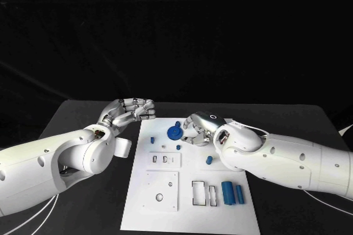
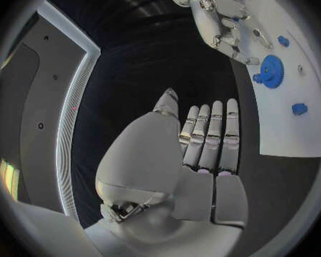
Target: Assemble the parts on the task board
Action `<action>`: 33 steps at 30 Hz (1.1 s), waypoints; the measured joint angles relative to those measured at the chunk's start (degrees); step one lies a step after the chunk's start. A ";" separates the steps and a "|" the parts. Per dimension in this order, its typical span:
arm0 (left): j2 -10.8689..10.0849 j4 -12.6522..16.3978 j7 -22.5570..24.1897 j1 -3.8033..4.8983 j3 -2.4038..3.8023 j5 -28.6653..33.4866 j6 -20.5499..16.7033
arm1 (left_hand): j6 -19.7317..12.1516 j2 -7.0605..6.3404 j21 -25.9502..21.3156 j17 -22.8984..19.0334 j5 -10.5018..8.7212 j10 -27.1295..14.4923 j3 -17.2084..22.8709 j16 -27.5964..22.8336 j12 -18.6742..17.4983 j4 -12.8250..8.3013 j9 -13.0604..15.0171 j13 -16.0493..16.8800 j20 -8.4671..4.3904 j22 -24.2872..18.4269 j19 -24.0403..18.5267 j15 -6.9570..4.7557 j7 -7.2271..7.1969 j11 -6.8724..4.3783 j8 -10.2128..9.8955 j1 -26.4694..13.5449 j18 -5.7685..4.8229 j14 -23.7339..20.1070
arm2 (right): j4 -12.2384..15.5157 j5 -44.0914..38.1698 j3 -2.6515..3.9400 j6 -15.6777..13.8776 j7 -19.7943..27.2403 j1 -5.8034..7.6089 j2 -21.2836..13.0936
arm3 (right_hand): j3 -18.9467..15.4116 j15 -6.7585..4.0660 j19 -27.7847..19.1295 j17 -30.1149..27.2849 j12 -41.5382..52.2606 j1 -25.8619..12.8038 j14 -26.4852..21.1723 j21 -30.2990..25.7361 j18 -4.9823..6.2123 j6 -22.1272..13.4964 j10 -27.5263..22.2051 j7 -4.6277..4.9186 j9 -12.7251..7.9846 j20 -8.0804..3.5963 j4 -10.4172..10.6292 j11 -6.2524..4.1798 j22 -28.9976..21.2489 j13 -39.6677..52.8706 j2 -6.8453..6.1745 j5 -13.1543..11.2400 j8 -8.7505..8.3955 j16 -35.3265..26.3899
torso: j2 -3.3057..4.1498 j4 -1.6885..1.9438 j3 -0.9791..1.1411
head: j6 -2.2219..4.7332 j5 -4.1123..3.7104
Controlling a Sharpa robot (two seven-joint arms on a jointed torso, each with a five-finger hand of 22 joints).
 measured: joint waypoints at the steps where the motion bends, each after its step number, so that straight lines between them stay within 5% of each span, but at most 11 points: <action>1: -0.02 -0.01 0.00 0.00 0.00 0.00 0.00 | 0.00 0.00 0.00 0.00 0.00 0.00 0.00 0.00 0.00 0.00 0.00 0.00 0.00 0.00 0.00 0.00 0.00 0.00 0.00 0.00 0.00 0.00 | 0.92 0.18 0.08 -0.36 0.06 0.11 -1.03 | 0.15 0.00 0.00 0.00 0.00 0.03 0.00 0.00 0.00 0.08 0.00 -0.08 -0.06 0.00 -0.14 0.00 0.00 0.00 0.00 0.01 0.00 0.00 | -0.01 -0.01 0.00 | 0.00 -0.02; 8: -0.35 -0.12 -0.01 0.00 -0.01 0.00 0.00 | 0.00 0.00 0.00 0.00 0.00 0.00 0.00 0.00 0.00 0.00 -0.01 0.00 0.00 0.00 0.00 0.00 0.00 0.00 0.00 0.00 0.00 0.00 | 7.64 8.16 0.64 -2.20 1.92 2.92 -11.97 | 3.01 0.00 0.00 0.00 -1.03 4.66 0.00 -1.26 0.00 0.28 -0.70 0.12 -0.99 0.00 -2.37 -0.03 0.00 -0.01 -0.81 0.23 0.06 0.00 | -0.12 -0.24 0.08 | 0.18 -0.23; 17: 0.04 -0.74 -0.01 -0.01 -0.02 0.00 0.06 | 0.00 0.00 0.00 0.00 0.00 0.00 -0.16 0.00 0.00 -0.16 0.06 0.00 0.00 0.01 0.00 0.00 0.00 0.00 0.00 0.00 0.00 0.00 | 7.20 20.08 0.63 -0.29 8.38 4.14 -20.11 | 3.82 0.00 0.00 0.00 -2.45 7.95 0.00 -2.43 0.00 -0.01 -2.47 0.41 -1.81 0.00 -5.55 0.00 -0.01 -0.01 -1.75 0.56 -0.16 0.00 | -0.49 -1.02 0.42 | 0.32 -0.85; 33: 0.76 -1.93 0.01 -0.07 -0.04 0.00 0.53 | 0.00 0.00 0.00 0.05 0.00 0.00 -0.16 0.01 0.00 -0.16 0.05 0.00 0.00 -0.04 0.00 0.00 0.00 0.00 0.00 0.00 0.00 0.00 | 1.26 24.55 0.21 3.95 15.34 1.04 -21.06 | 4.49 0.00 0.00 0.00 -2.45 9.43 0.00 -2.43 0.00 -0.22 -2.71 0.19 -2.50 0.00 -7.37 -0.24 -0.02 -0.02 -1.43 2.56 -0.38 0.00 | -0.79 -1.57 1.20 | 0.02 -1.08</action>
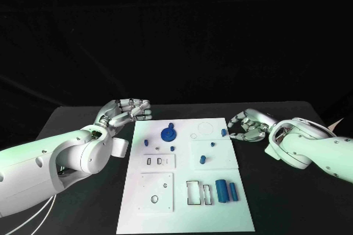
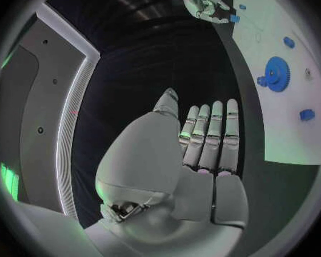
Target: Assemble the parts on the task board
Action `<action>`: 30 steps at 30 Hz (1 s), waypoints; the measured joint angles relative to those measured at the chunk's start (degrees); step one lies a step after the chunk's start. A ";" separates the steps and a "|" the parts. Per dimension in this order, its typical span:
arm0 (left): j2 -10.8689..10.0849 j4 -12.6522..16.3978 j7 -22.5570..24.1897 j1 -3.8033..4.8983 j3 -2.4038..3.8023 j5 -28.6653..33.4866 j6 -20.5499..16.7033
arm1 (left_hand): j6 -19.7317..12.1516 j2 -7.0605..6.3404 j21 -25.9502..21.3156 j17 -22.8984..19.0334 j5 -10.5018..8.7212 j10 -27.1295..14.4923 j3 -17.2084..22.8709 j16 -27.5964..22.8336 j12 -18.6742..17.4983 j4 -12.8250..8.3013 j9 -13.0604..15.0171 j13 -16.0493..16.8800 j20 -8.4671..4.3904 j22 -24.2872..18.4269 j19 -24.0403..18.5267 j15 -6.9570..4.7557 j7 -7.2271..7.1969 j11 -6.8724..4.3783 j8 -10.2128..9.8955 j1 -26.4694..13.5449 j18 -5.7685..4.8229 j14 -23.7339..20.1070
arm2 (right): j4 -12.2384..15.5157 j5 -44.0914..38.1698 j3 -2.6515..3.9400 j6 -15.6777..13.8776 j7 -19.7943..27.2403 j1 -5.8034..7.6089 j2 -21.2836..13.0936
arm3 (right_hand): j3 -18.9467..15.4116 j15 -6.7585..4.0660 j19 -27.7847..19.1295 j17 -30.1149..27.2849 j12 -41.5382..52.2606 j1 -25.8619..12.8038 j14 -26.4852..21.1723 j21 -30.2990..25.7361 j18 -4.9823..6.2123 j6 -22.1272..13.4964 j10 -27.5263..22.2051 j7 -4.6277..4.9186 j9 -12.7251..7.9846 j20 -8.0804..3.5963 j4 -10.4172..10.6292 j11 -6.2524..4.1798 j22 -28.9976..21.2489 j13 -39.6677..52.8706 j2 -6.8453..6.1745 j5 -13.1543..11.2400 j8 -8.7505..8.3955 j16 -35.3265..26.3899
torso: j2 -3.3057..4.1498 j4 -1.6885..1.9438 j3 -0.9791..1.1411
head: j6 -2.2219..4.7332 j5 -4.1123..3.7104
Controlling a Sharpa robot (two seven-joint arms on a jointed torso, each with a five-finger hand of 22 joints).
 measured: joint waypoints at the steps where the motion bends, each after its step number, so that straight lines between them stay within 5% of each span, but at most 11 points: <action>1: 0.04 -0.07 0.00 0.00 0.00 0.00 0.03 | 0.00 0.00 0.00 0.00 0.00 0.00 0.00 0.00 0.00 0.00 0.00 0.00 0.00 0.00 0.00 0.00 0.00 0.00 0.00 0.00 0.00 0.00 | -0.44 0.17 0.00 0.09 0.18 -0.18 0.34 | 0.00 0.00 0.00 0.00 0.00 0.00 0.00 0.00 0.00 0.00 0.00 0.00 -0.05 0.00 0.00 0.00 0.00 0.00 0.00 0.10 0.00 0.00 | 0.00 0.01 0.01 | 0.00 0.03; 10: 0.19 -0.30 0.00 -0.02 0.00 0.00 0.18 | 0.00 0.00 0.00 0.05 0.00 0.00 0.00 0.00 0.00 0.00 0.05 0.00 0.00 -0.02 0.00 0.00 0.00 0.00 0.00 0.00 0.00 0.00 | -2.51 0.88 0.03 0.20 0.85 -1.39 2.70 | 0.02 0.00 0.00 0.00 0.00 0.21 0.00 0.00 0.00 -0.18 0.00 0.18 -0.29 0.00 -0.47 0.00 0.00 0.00 -0.21 0.46 -0.22 0.00 | 0.02 0.08 0.00 | -0.10 0.21; 30: 0.05 -0.32 -0.02 -0.03 -0.01 0.00 0.33 | 0.00 0.00 0.00 0.04 0.00 0.00 0.00 0.00 0.00 0.00 0.06 0.00 0.00 -0.04 0.00 0.00 0.00 0.00 0.00 0.00 0.00 0.00 | -4.04 1.27 0.02 -1.46 0.69 -1.78 4.55 | 0.17 0.00 0.00 0.00 0.48 0.07 0.00 0.45 0.00 -0.15 0.65 0.20 -0.55 0.00 -0.63 0.64 0.03 -0.01 -0.07 0.67 -0.22 0.00 | 0.01 -0.05 -0.07 | -0.22 0.42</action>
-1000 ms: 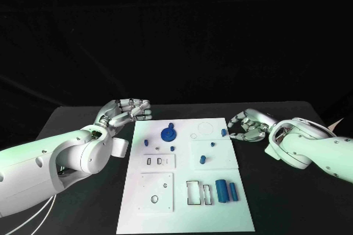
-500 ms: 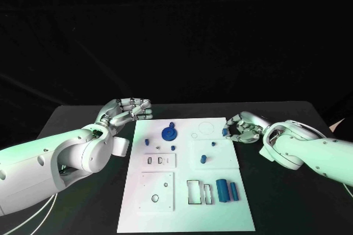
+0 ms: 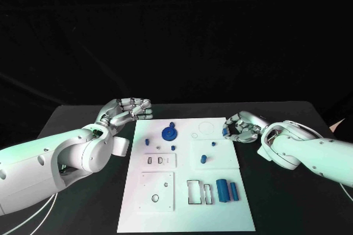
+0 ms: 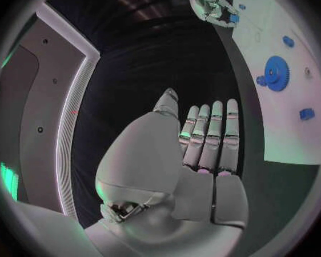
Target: Assemble the parts on the task board
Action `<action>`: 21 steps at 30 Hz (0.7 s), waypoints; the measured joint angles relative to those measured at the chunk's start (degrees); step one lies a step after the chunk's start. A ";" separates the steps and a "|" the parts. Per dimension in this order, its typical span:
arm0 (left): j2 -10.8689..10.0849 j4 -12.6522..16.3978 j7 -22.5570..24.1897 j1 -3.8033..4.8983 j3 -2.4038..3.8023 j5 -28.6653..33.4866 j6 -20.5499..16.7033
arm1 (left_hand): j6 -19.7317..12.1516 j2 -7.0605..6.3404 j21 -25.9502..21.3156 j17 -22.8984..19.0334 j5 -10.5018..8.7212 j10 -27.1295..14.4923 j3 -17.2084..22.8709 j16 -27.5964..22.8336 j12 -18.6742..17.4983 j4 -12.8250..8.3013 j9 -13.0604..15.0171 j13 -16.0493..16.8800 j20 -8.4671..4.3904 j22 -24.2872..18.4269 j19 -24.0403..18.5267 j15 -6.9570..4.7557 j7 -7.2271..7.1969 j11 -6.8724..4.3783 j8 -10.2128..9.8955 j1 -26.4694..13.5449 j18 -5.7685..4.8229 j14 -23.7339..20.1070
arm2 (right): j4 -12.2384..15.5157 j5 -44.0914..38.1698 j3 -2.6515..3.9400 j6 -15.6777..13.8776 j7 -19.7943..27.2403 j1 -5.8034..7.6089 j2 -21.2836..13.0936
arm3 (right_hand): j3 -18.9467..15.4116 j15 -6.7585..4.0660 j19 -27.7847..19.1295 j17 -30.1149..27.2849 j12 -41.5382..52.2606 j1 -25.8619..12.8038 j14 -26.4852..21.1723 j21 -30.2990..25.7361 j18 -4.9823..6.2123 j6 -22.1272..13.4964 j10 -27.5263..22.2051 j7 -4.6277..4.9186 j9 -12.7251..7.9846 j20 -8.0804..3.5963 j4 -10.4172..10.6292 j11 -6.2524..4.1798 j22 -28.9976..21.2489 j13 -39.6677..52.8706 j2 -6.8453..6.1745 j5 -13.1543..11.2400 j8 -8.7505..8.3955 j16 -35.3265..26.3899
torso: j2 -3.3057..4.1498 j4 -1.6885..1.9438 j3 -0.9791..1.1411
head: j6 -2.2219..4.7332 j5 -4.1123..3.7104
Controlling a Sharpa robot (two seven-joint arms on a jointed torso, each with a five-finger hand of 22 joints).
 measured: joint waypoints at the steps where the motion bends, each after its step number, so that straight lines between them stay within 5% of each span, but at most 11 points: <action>1: 0.00 0.00 0.00 0.00 0.00 0.00 0.00 | 0.00 0.00 0.00 0.00 0.00 0.00 0.00 0.00 0.00 0.00 0.00 0.00 0.00 0.00 0.00 0.00 0.00 0.00 0.00 0.00 0.00 0.00 | 0.00 0.00 0.00 -0.02 0.00 0.00 0.02 | 0.01 0.00 0.00 0.00 0.18 -0.17 0.00 0.00 0.00 0.10 0.10 0.10 0.00 0.00 0.01 0.09 0.00 0.00 0.17 0.00 0.00 0.00 | 0.00 -0.01 0.00 | 0.01 0.01; 21: -0.03 -0.07 -0.17 0.00 0.00 0.00 0.22 | 0.00 0.00 0.00 0.05 0.00 0.00 0.00 -0.35 0.00 0.00 0.06 0.00 0.00 -0.04 0.00 0.00 0.00 0.00 0.00 0.00 0.00 0.00 | -0.03 0.19 -0.01 -0.82 0.07 -0.04 0.59 | 2.70 0.00 0.00 0.05 1.75 -0.41 0.00 0.62 0.00 5.09 1.82 -0.82 0.19 0.00 -1.41 -1.06 -0.02 0.00 2.22 0.00 2.11 0.00 | -0.02 -0.01 0.01 | 0.23 0.12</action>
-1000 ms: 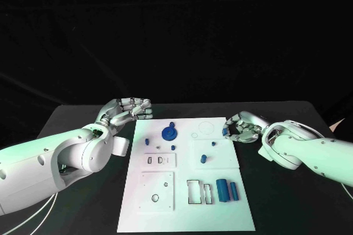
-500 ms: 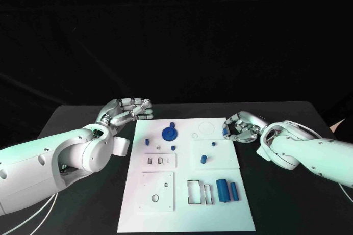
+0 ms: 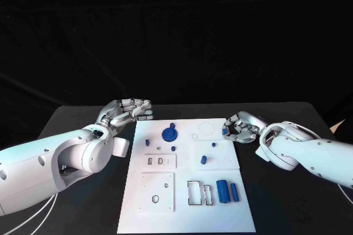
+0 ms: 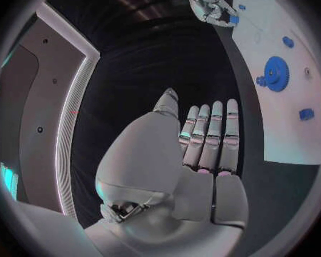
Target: Assemble the parts on the task board
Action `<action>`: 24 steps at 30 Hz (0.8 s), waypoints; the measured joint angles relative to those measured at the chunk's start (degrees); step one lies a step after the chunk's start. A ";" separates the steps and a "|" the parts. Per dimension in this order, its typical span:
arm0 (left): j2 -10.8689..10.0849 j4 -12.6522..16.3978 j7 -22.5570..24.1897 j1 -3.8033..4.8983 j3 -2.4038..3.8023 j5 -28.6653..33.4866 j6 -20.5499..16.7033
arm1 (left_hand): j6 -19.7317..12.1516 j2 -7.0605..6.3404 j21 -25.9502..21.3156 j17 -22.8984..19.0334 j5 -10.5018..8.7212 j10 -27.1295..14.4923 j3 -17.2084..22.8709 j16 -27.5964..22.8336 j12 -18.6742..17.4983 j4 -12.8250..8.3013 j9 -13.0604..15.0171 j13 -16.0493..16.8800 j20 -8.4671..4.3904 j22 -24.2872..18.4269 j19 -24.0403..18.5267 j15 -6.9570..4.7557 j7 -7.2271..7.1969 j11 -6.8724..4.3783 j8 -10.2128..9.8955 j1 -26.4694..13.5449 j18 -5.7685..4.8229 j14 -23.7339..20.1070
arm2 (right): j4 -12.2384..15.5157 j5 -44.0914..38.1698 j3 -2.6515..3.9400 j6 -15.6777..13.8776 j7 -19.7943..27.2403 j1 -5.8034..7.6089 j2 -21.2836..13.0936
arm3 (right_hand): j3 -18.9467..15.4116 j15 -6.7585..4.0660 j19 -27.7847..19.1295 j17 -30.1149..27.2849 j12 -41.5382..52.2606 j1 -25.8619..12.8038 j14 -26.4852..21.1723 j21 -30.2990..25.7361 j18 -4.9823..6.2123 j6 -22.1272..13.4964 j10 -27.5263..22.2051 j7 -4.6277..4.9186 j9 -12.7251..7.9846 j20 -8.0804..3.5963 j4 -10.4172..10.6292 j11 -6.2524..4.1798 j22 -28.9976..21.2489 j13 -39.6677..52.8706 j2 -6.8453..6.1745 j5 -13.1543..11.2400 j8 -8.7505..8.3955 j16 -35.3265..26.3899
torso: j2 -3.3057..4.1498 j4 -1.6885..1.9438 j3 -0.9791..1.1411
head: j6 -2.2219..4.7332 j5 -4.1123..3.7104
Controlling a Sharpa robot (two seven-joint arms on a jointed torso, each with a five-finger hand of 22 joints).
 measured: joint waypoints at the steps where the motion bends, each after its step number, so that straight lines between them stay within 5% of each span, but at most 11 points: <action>1: 0.00 0.00 -0.01 0.00 0.00 0.00 0.01 | 0.00 0.00 0.00 0.00 0.00 0.00 0.00 0.00 0.00 0.00 0.00 0.00 0.00 0.00 0.00 0.00 0.00 0.00 0.00 0.00 0.00 0.00 | 0.00 0.01 0.00 -0.02 0.00 0.00 0.02 | 0.00 0.00 0.00 0.00 0.00 -0.09 0.00 0.00 0.00 0.00 0.00 0.00 0.00 0.00 0.00 0.00 0.00 0.00 0.10 0.00 0.00 0.00 | 0.01 0.01 -0.01 | 0.00 0.05; 14: -0.07 -0.03 -0.11 0.00 0.00 0.00 0.06 | -0.01 0.00 0.00 0.00 -0.03 0.00 0.00 0.00 0.00 0.00 -0.01 0.00 0.00 0.00 0.00 0.00 -0.01 0.00 0.00 0.00 0.00 0.00 | 0.70 -0.51 0.00 -2.60 -0.59 -0.03 0.13 | 0.75 -0.63 -0.17 -0.01 0.59 -1.29 -0.19 0.92 0.00 1.77 0.42 -0.95 0.21 -0.67 -0.05 -0.42 -0.01 0.05 1.28 2.23 0.91 0.00 | 0.01 0.01 -0.02 | -0.12 0.43; 24: -0.02 -0.76 -0.13 0.00 0.00 0.00 0.07 | -0.20 0.00 0.00 0.08 -0.22 0.00 0.00 0.00 0.00 0.00 -0.02 0.00 0.00 -0.07 0.00 0.00 -0.20 0.00 0.00 0.00 0.00 0.00 | 6.20 -2.98 0.07 -6.22 -2.84 0.06 -0.09 | 0.78 -0.83 0.00 -0.01 0.59 -1.92 0.01 1.15 0.00 2.02 0.61 -1.22 0.58 -0.84 -0.02 -0.61 -0.02 0.04 1.87 2.77 1.06 0.00 | -0.19 -0.09 -0.04 | -0.22 0.75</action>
